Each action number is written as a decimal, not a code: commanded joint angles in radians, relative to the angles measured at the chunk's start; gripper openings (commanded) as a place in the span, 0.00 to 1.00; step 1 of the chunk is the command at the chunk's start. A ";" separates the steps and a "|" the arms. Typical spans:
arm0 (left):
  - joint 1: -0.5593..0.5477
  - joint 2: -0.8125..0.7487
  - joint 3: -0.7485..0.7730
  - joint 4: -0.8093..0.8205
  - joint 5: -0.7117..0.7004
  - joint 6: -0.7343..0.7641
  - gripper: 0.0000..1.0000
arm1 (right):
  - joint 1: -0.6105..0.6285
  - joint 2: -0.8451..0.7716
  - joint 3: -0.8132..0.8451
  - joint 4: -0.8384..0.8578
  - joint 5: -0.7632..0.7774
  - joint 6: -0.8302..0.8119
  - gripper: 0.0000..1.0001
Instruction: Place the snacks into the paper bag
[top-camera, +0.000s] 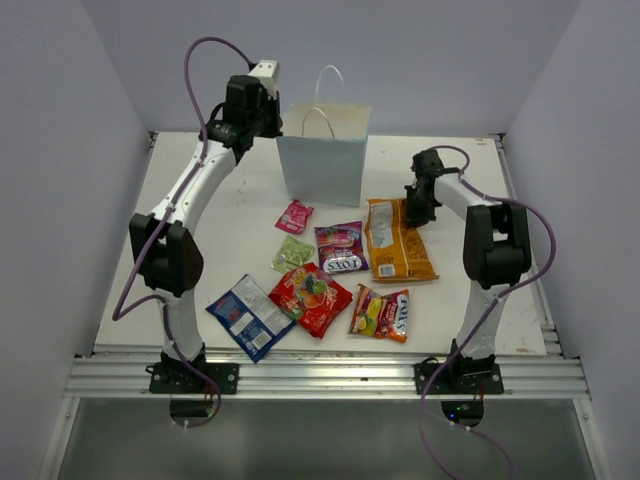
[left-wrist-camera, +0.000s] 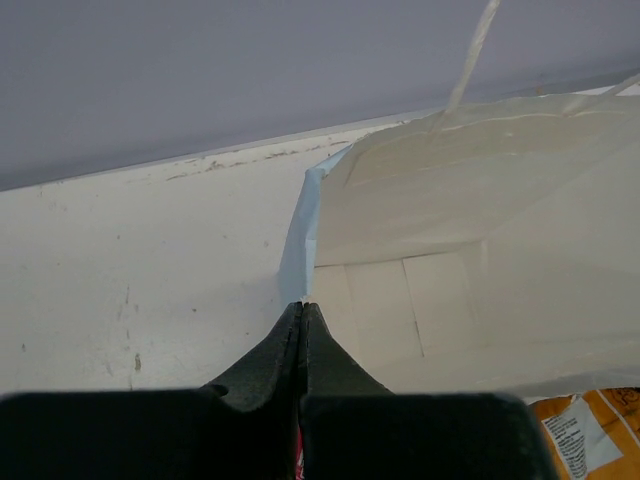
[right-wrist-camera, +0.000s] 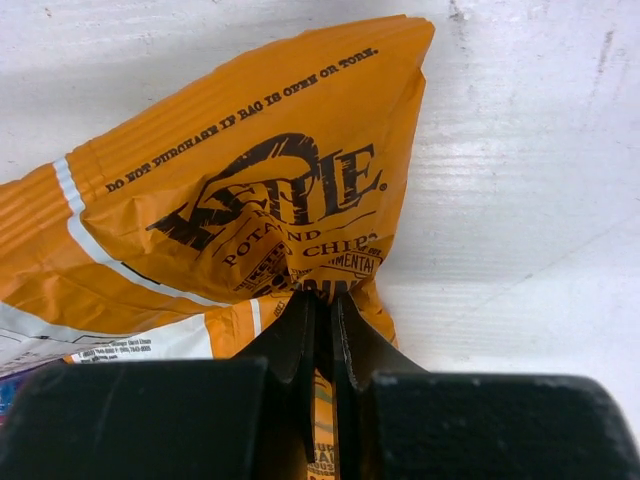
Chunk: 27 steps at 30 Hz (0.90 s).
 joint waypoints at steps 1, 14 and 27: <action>-0.004 -0.045 -0.017 -0.018 -0.009 0.014 0.00 | 0.003 -0.084 0.067 -0.074 0.103 -0.021 0.00; -0.010 -0.101 -0.076 0.012 -0.002 -0.028 0.00 | 0.050 -0.084 1.022 -0.256 0.189 0.017 0.00; -0.021 -0.068 -0.026 0.019 0.069 -0.049 0.00 | 0.221 -0.023 1.126 0.343 0.080 0.147 0.00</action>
